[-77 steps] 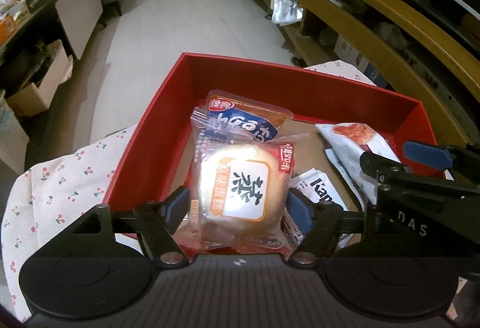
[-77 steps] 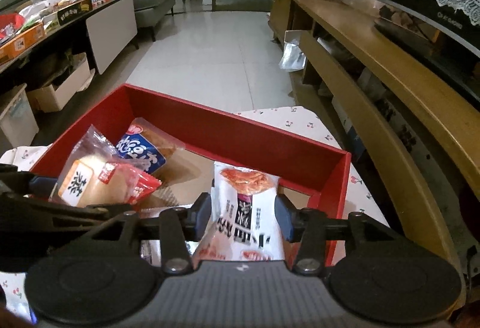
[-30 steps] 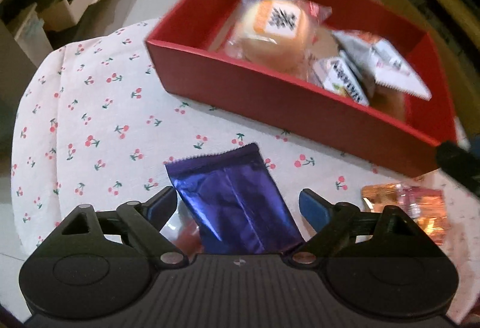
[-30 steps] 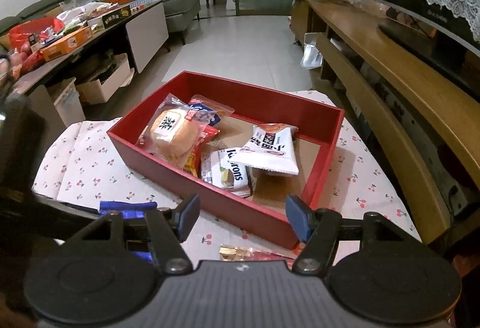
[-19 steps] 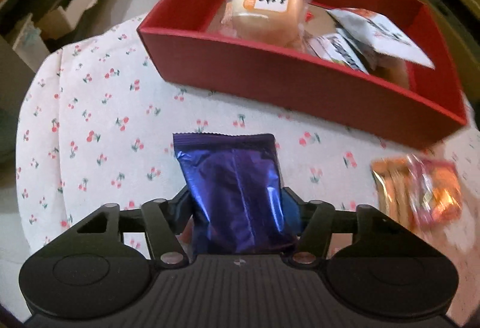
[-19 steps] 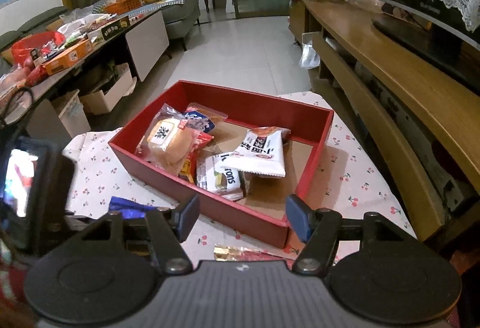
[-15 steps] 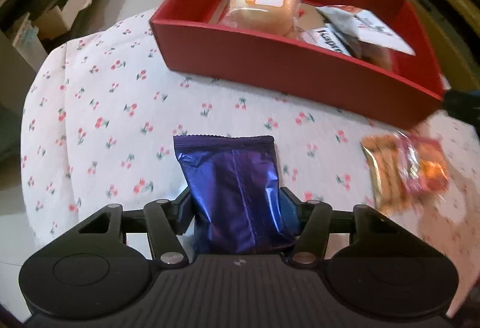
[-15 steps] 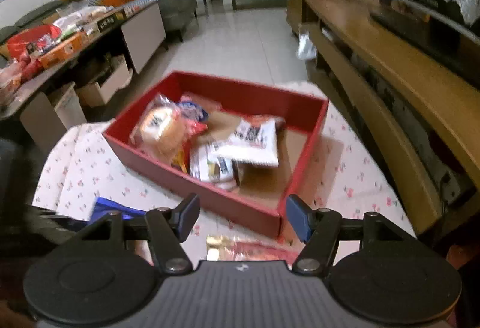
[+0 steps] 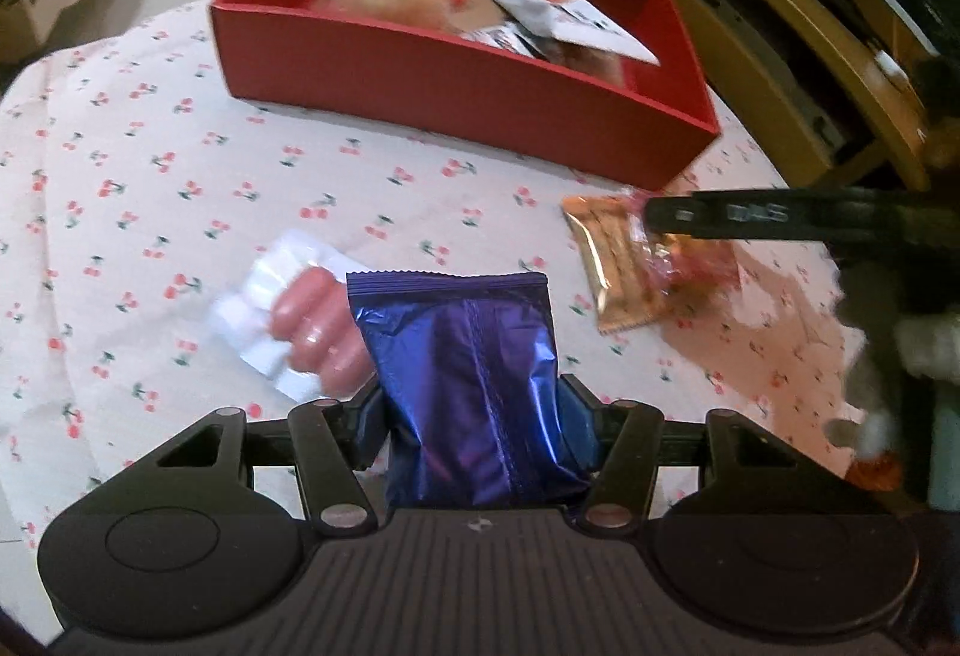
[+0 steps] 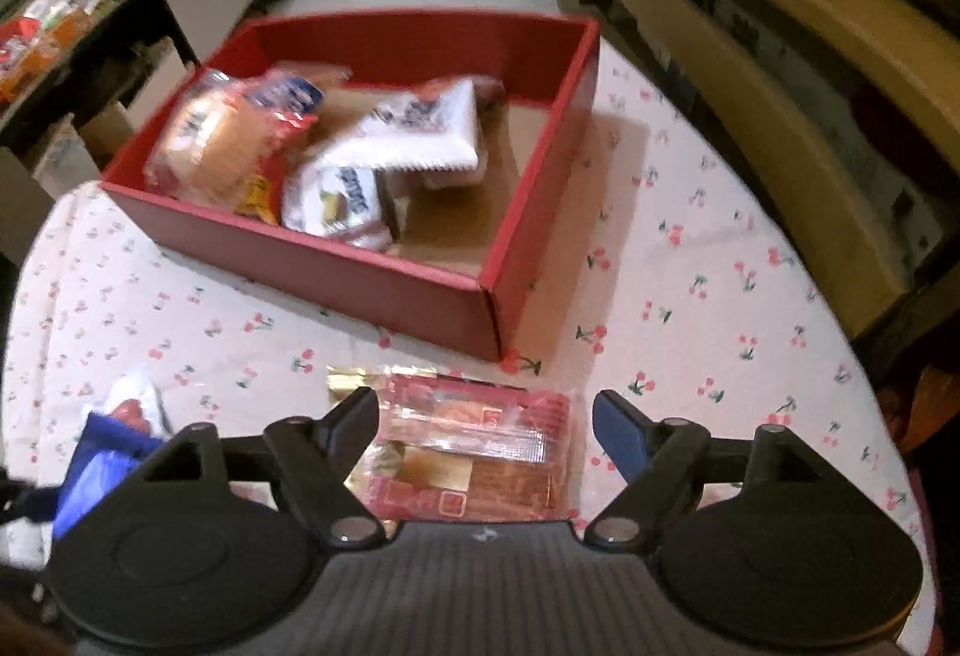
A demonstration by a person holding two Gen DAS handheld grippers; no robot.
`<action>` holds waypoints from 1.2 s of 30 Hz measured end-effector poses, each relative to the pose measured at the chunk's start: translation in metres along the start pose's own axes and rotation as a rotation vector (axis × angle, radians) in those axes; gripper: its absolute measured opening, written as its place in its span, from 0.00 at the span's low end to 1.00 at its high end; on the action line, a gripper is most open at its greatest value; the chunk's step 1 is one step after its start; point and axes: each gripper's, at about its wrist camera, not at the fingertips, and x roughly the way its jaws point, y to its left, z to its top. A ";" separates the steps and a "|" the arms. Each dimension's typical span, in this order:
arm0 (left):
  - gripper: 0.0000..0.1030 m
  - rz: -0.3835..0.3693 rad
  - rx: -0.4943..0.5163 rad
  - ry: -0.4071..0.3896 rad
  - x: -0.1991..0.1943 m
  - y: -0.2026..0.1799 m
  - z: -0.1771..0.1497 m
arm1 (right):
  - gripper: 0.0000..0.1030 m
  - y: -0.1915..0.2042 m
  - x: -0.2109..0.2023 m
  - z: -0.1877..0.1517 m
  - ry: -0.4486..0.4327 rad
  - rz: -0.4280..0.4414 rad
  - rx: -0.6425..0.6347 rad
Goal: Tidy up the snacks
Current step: 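Grasp the blue foil packet with left tool while right tool grasps pink cake pack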
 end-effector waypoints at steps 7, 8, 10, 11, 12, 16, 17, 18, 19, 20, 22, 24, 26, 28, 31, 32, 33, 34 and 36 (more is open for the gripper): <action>0.64 -0.008 0.030 0.043 0.014 -0.007 -0.004 | 0.84 0.007 0.008 -0.002 0.023 0.037 -0.023; 0.65 -0.003 0.034 0.051 0.018 -0.008 -0.005 | 0.84 0.007 0.012 -0.002 0.030 0.035 -0.019; 0.67 0.017 0.050 0.062 0.024 -0.010 -0.007 | 0.84 0.006 0.017 -0.002 0.039 0.033 -0.016; 0.68 0.027 0.052 0.068 0.026 -0.010 -0.007 | 0.82 0.007 0.016 -0.002 0.035 0.027 -0.023; 0.69 0.031 0.052 0.071 0.028 -0.009 -0.008 | 0.81 0.007 0.014 -0.002 0.034 0.031 -0.026; 0.68 0.052 0.069 0.058 0.028 -0.012 -0.010 | 0.65 0.012 0.003 -0.011 0.032 0.026 -0.075; 0.68 0.062 0.078 0.054 0.028 -0.014 -0.011 | 0.64 0.013 0.000 -0.014 0.034 0.031 -0.083; 0.68 0.070 0.084 0.054 0.027 -0.016 -0.013 | 0.63 0.015 -0.003 -0.018 0.032 0.032 -0.090; 0.69 0.066 0.086 0.055 0.026 -0.018 -0.015 | 0.62 0.016 -0.007 -0.022 0.026 0.031 -0.095; 0.71 0.057 0.088 0.056 0.026 -0.020 -0.018 | 0.61 0.017 -0.012 -0.027 0.024 0.029 -0.096; 0.74 0.050 0.099 0.060 0.025 -0.025 -0.023 | 0.61 0.018 -0.022 -0.037 0.015 0.036 -0.100; 0.80 0.059 0.115 0.060 0.027 -0.030 -0.026 | 0.61 0.019 -0.036 -0.047 -0.011 0.038 -0.102; 0.84 0.107 0.132 0.053 0.031 -0.033 -0.027 | 0.61 0.016 -0.046 -0.055 -0.027 0.050 -0.084; 0.85 0.130 0.129 0.046 0.036 -0.034 -0.026 | 0.61 0.014 -0.050 -0.062 -0.027 0.072 -0.068; 0.81 0.174 0.151 0.030 0.036 -0.042 -0.031 | 0.62 0.017 -0.047 -0.064 -0.013 0.075 -0.079; 0.75 0.192 0.166 0.019 0.035 -0.044 -0.034 | 0.62 0.017 -0.046 -0.064 -0.010 0.078 -0.080; 0.72 0.195 0.172 0.008 0.033 -0.045 -0.037 | 0.62 0.017 -0.047 -0.063 -0.011 0.085 -0.080; 0.67 0.194 0.170 0.006 0.030 -0.044 -0.037 | 0.62 0.016 -0.048 -0.063 -0.017 0.093 -0.080; 0.65 0.167 0.133 0.008 0.026 -0.039 -0.037 | 0.62 0.016 -0.051 -0.061 -0.028 0.101 -0.077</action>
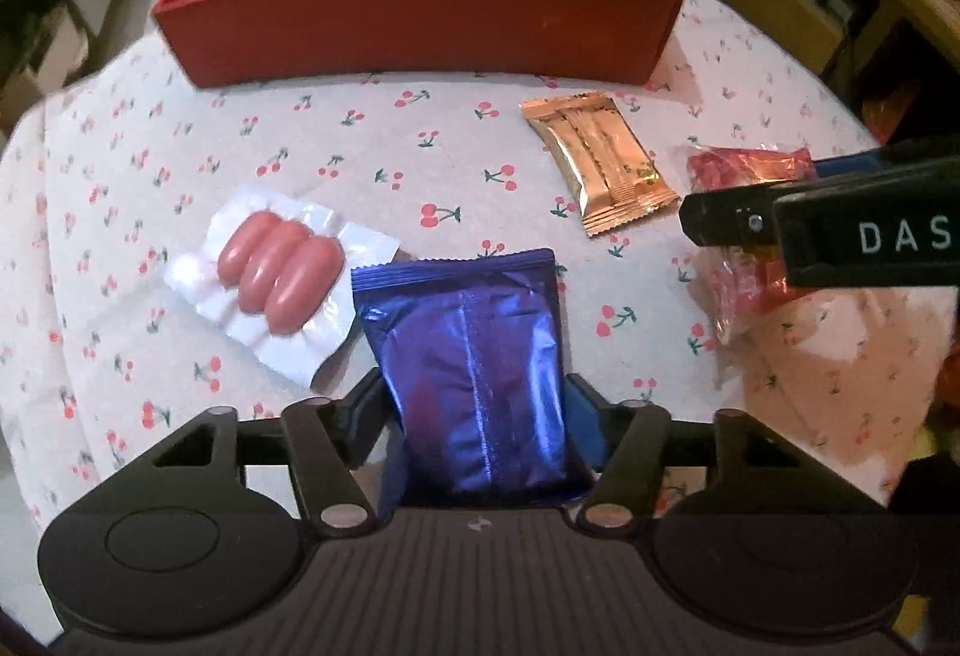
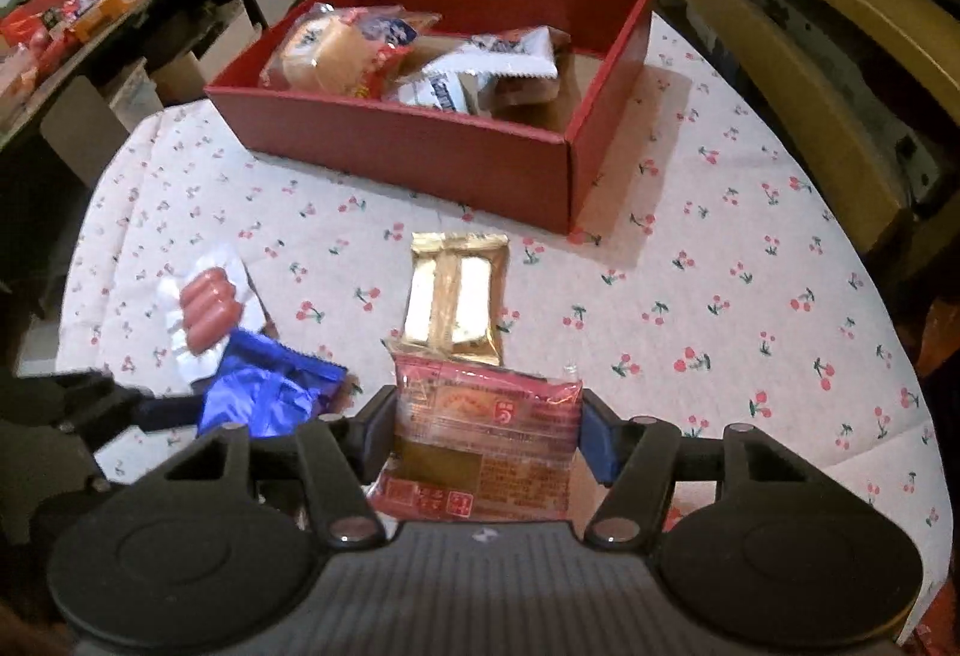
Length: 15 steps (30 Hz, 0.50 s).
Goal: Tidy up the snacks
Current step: 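Grasp the blue foil packet with left tool while right tool grasps pink cake pack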
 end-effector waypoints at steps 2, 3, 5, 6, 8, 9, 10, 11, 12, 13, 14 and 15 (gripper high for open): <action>0.64 -0.012 -0.033 0.002 -0.001 0.004 -0.001 | 0.62 0.001 -0.003 0.002 -0.011 0.005 -0.002; 0.64 -0.012 -0.042 0.007 -0.002 0.006 -0.002 | 0.62 0.002 -0.004 0.003 -0.015 0.006 -0.006; 0.63 -0.004 -0.054 0.012 -0.006 0.008 -0.006 | 0.62 0.005 -0.005 0.004 -0.018 0.006 -0.014; 0.63 -0.002 -0.060 0.013 -0.008 0.008 -0.009 | 0.62 0.006 -0.006 0.004 -0.020 0.009 -0.017; 0.63 -0.005 -0.073 0.013 -0.018 0.009 -0.013 | 0.62 0.010 -0.011 0.005 -0.033 0.020 -0.024; 0.63 -0.001 -0.076 0.007 -0.025 0.008 -0.015 | 0.62 0.012 -0.014 0.005 -0.044 0.025 -0.028; 0.63 0.010 -0.078 -0.004 -0.032 0.008 -0.016 | 0.62 0.014 -0.016 0.006 -0.052 0.025 -0.031; 0.63 0.026 -0.080 -0.019 -0.041 0.007 -0.017 | 0.62 0.016 -0.019 0.005 -0.060 0.026 -0.031; 0.63 0.037 -0.082 -0.031 -0.048 0.007 -0.016 | 0.62 0.018 -0.023 0.004 -0.066 0.031 -0.029; 0.63 0.044 -0.083 -0.043 -0.056 0.006 -0.015 | 0.62 0.020 -0.027 0.003 -0.076 0.041 -0.027; 0.63 0.051 -0.078 -0.053 -0.063 0.005 -0.013 | 0.62 0.022 -0.031 0.001 -0.087 0.049 -0.027; 0.63 0.058 -0.071 -0.066 -0.069 0.005 -0.010 | 0.62 0.024 -0.035 0.000 -0.097 0.054 -0.029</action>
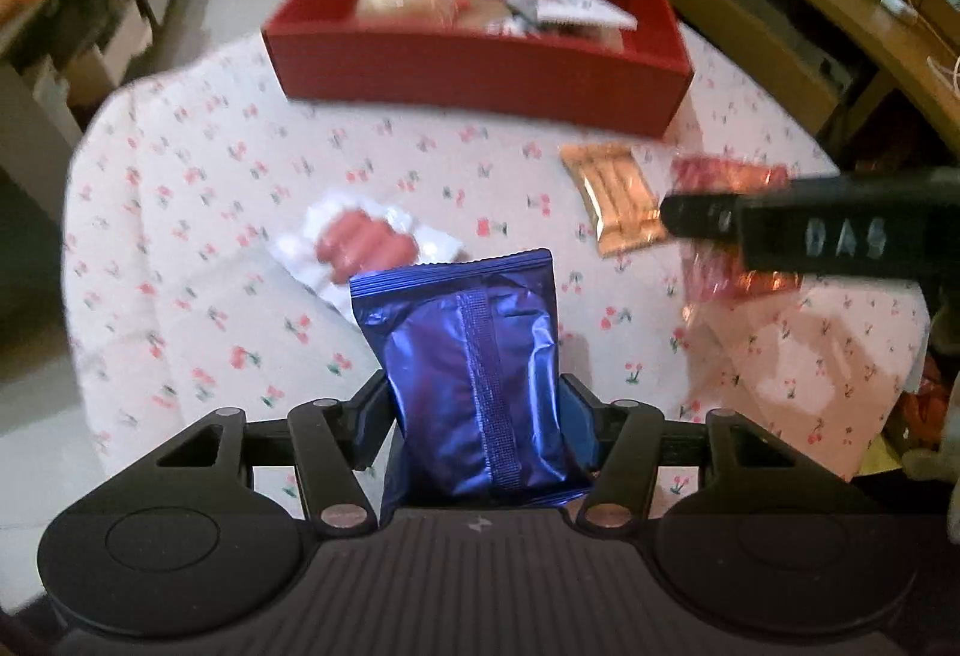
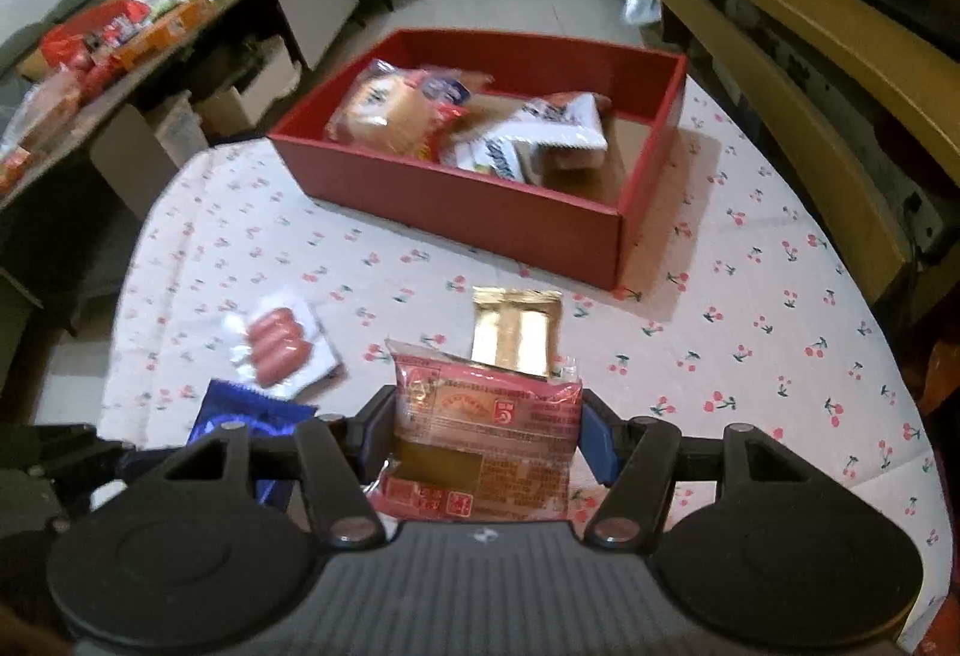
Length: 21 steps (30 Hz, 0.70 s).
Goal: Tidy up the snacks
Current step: 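Grasp the blue foil packet with left tool while right tool grasps pink cake pack, then carry both packets over the red tray and lower them inside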
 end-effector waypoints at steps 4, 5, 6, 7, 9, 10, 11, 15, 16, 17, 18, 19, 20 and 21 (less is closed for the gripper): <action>0.63 0.007 0.012 -0.050 -0.010 0.005 0.018 | 0.62 -0.001 -0.005 0.004 -0.035 -0.013 0.020; 0.63 0.000 0.007 -0.056 -0.008 0.008 0.023 | 0.62 -0.002 -0.003 0.006 -0.036 -0.018 0.028; 0.63 -0.006 0.002 -0.059 -0.004 0.010 0.028 | 0.62 -0.003 0.000 0.009 -0.037 -0.024 0.032; 0.63 -0.015 -0.005 -0.061 0.001 0.013 0.035 | 0.62 -0.002 0.002 0.013 -0.038 -0.035 0.030; 0.63 -0.036 -0.015 -0.066 0.010 0.015 0.048 | 0.62 -0.001 0.007 0.021 -0.049 -0.066 0.015; 0.63 -0.047 -0.021 -0.068 0.016 0.018 0.056 | 0.62 -0.003 0.010 0.025 -0.056 -0.077 0.012; 0.63 -0.052 -0.024 -0.072 0.019 0.019 0.060 | 0.62 -0.005 0.012 0.030 -0.061 -0.084 0.015; 0.63 -0.055 -0.033 -0.089 0.029 0.025 0.087 | 0.62 -0.013 0.024 0.053 -0.075 -0.086 0.057; 0.63 -0.061 -0.037 -0.095 0.031 0.026 0.095 | 0.62 -0.014 0.027 0.058 -0.077 -0.084 0.060; 0.63 -0.061 -0.038 -0.102 0.032 0.027 0.101 | 0.62 -0.015 0.031 0.064 -0.079 -0.082 0.062; 0.63 -0.052 -0.035 -0.111 0.033 0.026 0.108 | 0.62 -0.015 0.034 0.072 -0.083 -0.082 0.065; 0.63 -0.041 -0.030 -0.125 0.035 0.026 0.116 | 0.61 -0.017 0.037 0.076 -0.088 -0.087 0.067; 0.63 -0.038 -0.030 -0.132 0.037 0.027 0.122 | 0.61 -0.019 0.039 0.082 -0.092 -0.088 0.070; 0.63 -0.041 -0.035 -0.136 0.038 0.028 0.128 | 0.61 -0.021 0.041 0.087 -0.095 -0.086 0.079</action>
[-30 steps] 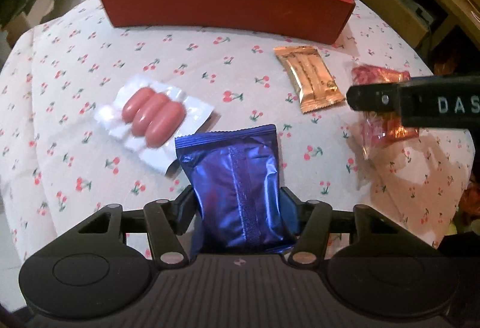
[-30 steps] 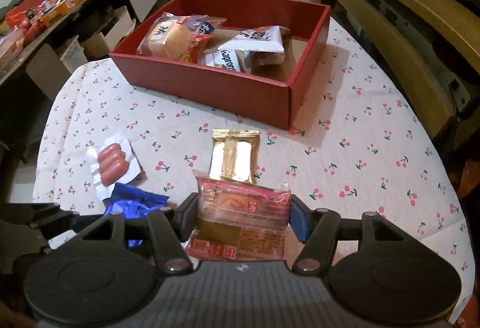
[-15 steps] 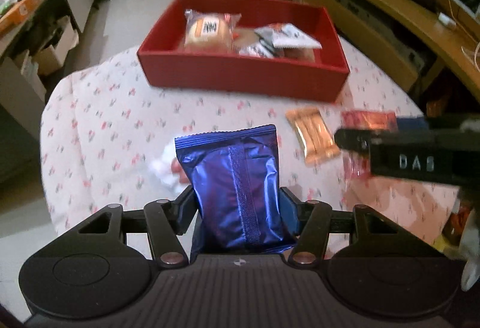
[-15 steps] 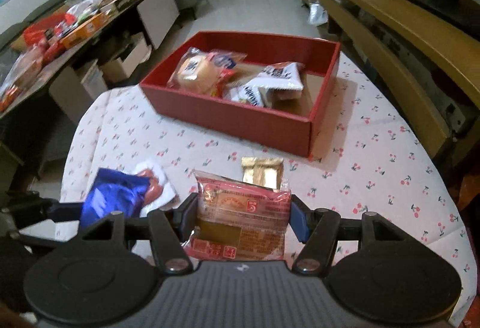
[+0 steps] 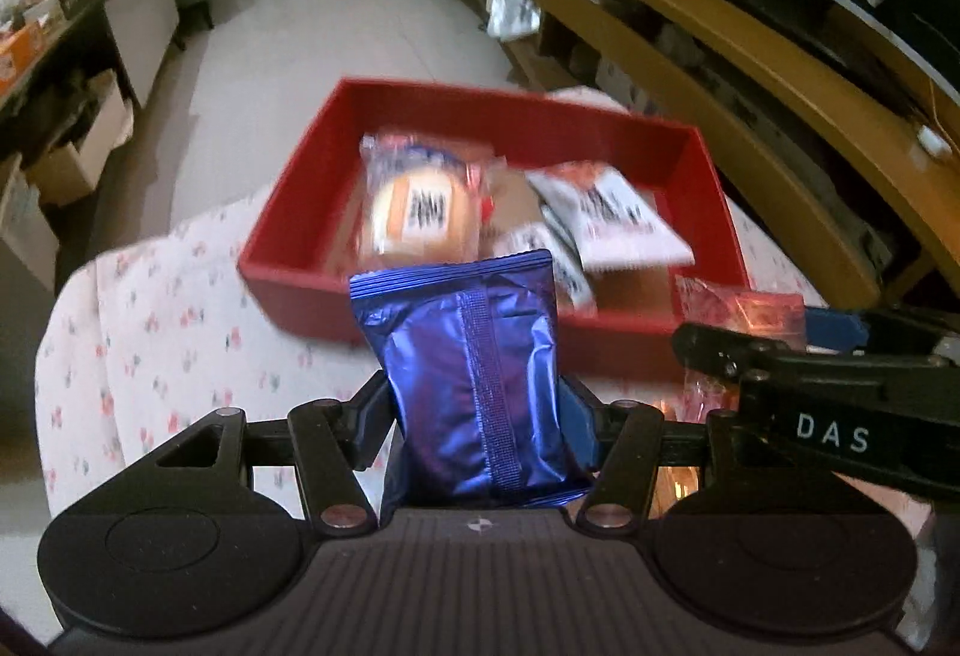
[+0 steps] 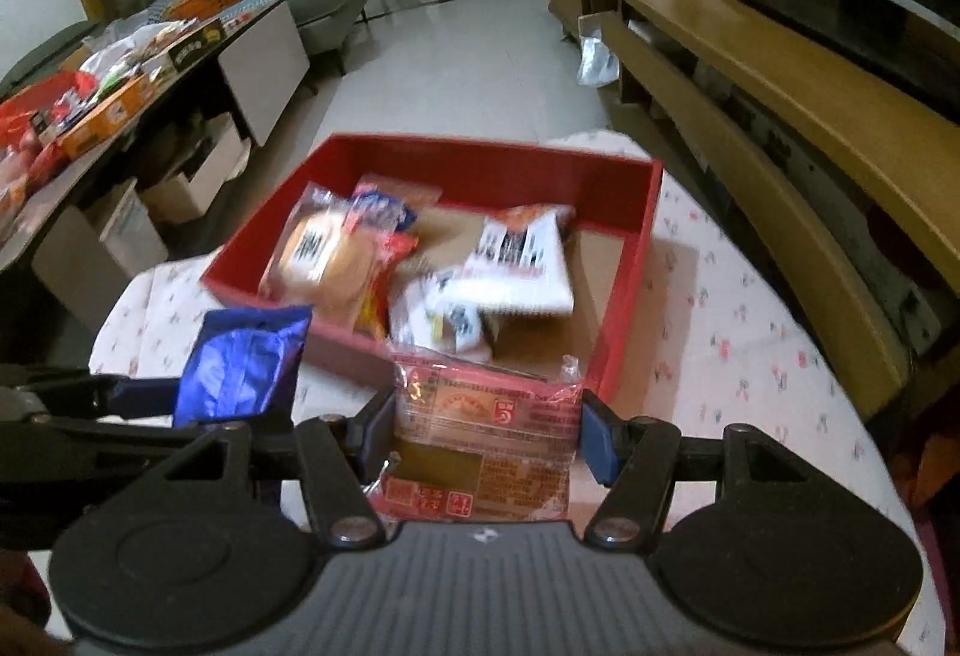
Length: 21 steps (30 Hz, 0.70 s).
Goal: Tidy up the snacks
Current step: 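Carry both packets over the red tray and lower them inside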
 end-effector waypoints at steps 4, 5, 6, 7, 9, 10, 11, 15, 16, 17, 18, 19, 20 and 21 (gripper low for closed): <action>0.63 0.003 -0.005 -0.014 0.010 -0.001 0.020 | 0.61 -0.004 0.009 0.016 -0.014 -0.011 0.019; 0.63 0.007 -0.005 -0.018 0.011 -0.002 0.023 | 0.61 -0.005 0.012 0.020 -0.016 -0.013 0.025; 0.63 0.011 -0.006 -0.021 0.012 -0.002 0.026 | 0.61 -0.006 0.015 0.023 -0.018 -0.013 0.031; 0.63 0.013 -0.008 -0.024 0.014 -0.002 0.029 | 0.61 -0.007 0.017 0.026 -0.020 -0.013 0.037; 0.63 0.015 -0.015 -0.027 0.017 0.000 0.033 | 0.61 -0.008 0.021 0.031 -0.024 -0.013 0.043; 0.63 0.016 -0.018 -0.029 0.018 0.001 0.035 | 0.61 -0.008 0.023 0.034 -0.026 -0.013 0.045; 0.63 0.018 -0.019 -0.029 0.020 0.002 0.037 | 0.61 -0.008 0.025 0.037 -0.027 -0.015 0.047; 0.63 0.029 -0.016 -0.030 0.026 0.003 0.041 | 0.61 -0.007 0.032 0.042 -0.032 -0.024 0.043; 0.63 0.034 -0.014 -0.032 0.027 0.003 0.042 | 0.61 -0.007 0.033 0.043 -0.033 -0.026 0.043; 0.63 0.039 -0.011 -0.034 0.027 0.003 0.043 | 0.61 -0.006 0.035 0.044 -0.033 -0.027 0.044; 0.63 0.044 -0.008 -0.036 0.027 0.003 0.044 | 0.61 -0.006 0.036 0.045 -0.032 -0.028 0.044; 0.63 0.048 -0.006 -0.038 0.027 0.003 0.044 | 0.61 -0.006 0.037 0.045 -0.033 -0.029 0.044; 0.63 0.051 -0.004 -0.039 0.028 0.003 0.045 | 0.61 -0.006 0.037 0.046 -0.035 -0.031 0.043; 0.63 0.052 -0.004 -0.040 0.028 0.003 0.045 | 0.61 -0.005 0.038 0.046 -0.036 -0.033 0.042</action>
